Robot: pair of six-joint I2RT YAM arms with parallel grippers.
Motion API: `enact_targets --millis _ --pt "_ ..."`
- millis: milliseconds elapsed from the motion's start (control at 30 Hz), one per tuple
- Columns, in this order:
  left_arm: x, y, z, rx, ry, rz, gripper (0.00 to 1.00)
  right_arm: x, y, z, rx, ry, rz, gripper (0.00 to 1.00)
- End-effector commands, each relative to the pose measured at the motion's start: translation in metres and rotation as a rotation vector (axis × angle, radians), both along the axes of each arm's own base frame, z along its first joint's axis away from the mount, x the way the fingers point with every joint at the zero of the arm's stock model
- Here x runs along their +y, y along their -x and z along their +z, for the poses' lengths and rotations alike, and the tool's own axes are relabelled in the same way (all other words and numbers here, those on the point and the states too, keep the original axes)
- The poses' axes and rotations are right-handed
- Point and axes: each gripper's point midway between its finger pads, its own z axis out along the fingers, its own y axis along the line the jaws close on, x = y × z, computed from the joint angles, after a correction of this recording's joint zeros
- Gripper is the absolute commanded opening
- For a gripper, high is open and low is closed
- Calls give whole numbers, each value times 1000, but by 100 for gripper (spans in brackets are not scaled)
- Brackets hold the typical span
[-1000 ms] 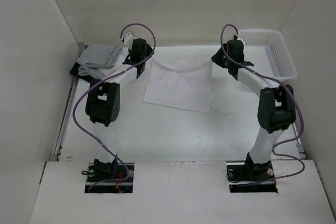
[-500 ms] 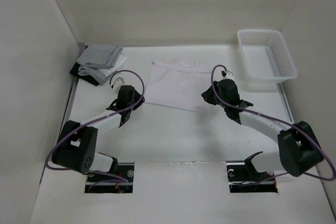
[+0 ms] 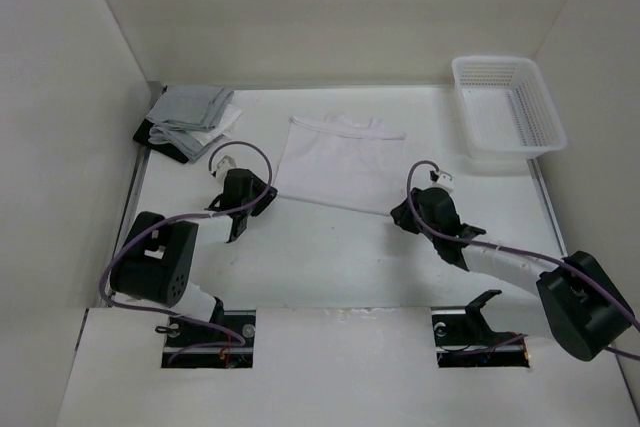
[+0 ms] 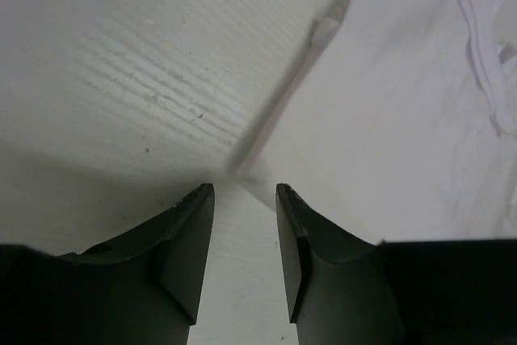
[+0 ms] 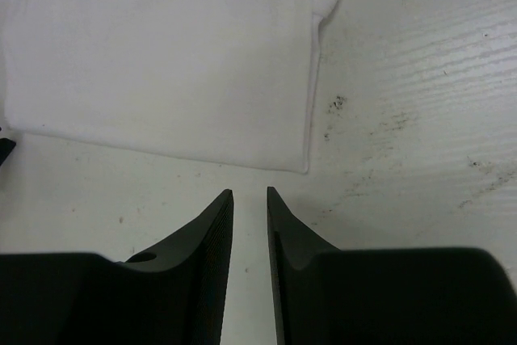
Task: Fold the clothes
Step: Fold the tank top
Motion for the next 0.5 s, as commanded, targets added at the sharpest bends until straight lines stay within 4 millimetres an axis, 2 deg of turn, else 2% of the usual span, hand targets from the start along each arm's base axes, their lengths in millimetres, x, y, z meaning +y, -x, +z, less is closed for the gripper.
enact_targets --millis 0,100,200,300,367,467 --pt "-3 -9 -10 23 34 14 35 4 -14 18 -83 -72 -45 28" --pt "-2 -19 -16 29 53 37 27 5 -12 16 -84 -81 -44 28" --pt "-4 -23 -18 30 79 44 14 1 -11 16 -85 -87 -58 28" --pt "-1 -22 -15 19 85 58 4 -13 -9 9 -64 -82 -116 35" --pt "3 -18 -13 14 85 65 2 -21 -5 -2 -17 -71 -147 39" --pt "12 -3 -17 23 75 75 2 -21 -2 -13 40 -57 -159 45"
